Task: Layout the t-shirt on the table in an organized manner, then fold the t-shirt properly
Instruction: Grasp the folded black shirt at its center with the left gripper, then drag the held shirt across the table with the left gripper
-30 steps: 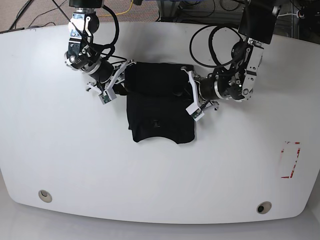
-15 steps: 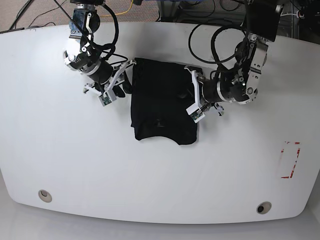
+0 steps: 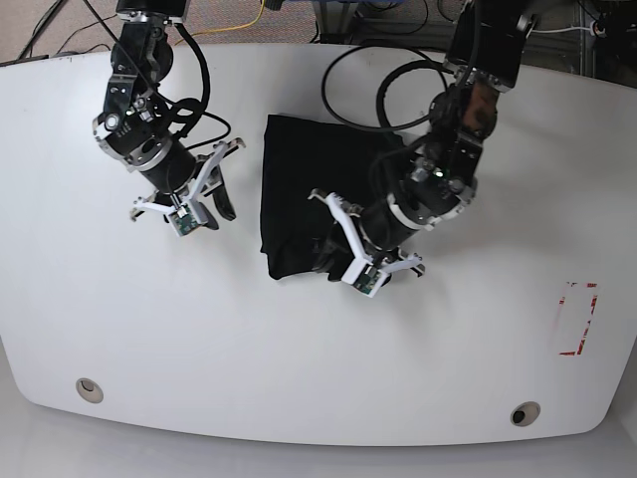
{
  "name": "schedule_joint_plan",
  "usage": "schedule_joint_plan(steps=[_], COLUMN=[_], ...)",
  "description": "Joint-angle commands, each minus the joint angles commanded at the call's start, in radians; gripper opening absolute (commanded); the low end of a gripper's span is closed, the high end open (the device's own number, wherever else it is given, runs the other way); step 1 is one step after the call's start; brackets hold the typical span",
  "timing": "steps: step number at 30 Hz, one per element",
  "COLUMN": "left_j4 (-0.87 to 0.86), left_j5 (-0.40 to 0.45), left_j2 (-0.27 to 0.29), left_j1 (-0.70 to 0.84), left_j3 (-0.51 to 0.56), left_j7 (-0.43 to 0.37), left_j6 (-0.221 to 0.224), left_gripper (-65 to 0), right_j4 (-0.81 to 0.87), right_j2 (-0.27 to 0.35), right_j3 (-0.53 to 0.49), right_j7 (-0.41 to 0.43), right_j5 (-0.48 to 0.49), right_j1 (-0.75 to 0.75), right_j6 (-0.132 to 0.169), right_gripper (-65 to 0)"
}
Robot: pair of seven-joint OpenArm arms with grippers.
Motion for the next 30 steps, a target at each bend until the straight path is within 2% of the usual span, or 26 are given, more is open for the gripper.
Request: schedule_joint_plan(steps=[2,4,8,12,14,26,29,30], left_j4=[-0.028,-0.060,-0.152,-0.299,-0.365,-0.704,-0.712,-0.710], left_j5=[0.080,0.133,0.206,0.229,0.229,0.229,0.229,0.227], left_j2=[0.031,0.058,0.103,0.127,0.135,0.133,0.103,0.078], left_j1=[0.017,0.020,0.025,0.018,0.012,-0.077,-0.077,-0.077], left_j3=[0.052,0.084,0.127,0.135,0.135,0.137,0.137,0.137], left_j7=[-0.037,-0.063,-0.121,-0.175,-0.187,-0.207,-0.201,-0.199], left_j6=[0.069,0.112,0.152,0.229,0.245,0.242,0.238,0.222], left_gripper=[-52.9,-52.9,-53.5,-63.2,-65.0,-65.0,-65.0,-65.0], right_j4=[0.000,0.000,0.000,0.000,0.000,-0.002,-0.003,-0.003], right_j2=[0.002,0.011,0.037,0.043,0.043,0.032,0.017,0.012], right_j3=[0.026,0.051,0.080,0.083,0.087,0.104,0.104,0.104], right_j7=[0.000,0.000,0.000,0.000,0.000,0.000,0.000,0.000], right_j5=[0.000,0.000,0.009,0.009,0.009,0.011,0.011,0.011], right_j1=[0.000,0.000,0.000,-0.002,-0.005,-0.015,-0.020,-0.020], right_j6=[0.000,0.000,0.000,0.000,0.000,0.000,0.000,0.000], right_gripper=[-49.8,-49.8,-49.8,-49.8,-49.8,-49.8,-49.8,-49.8])
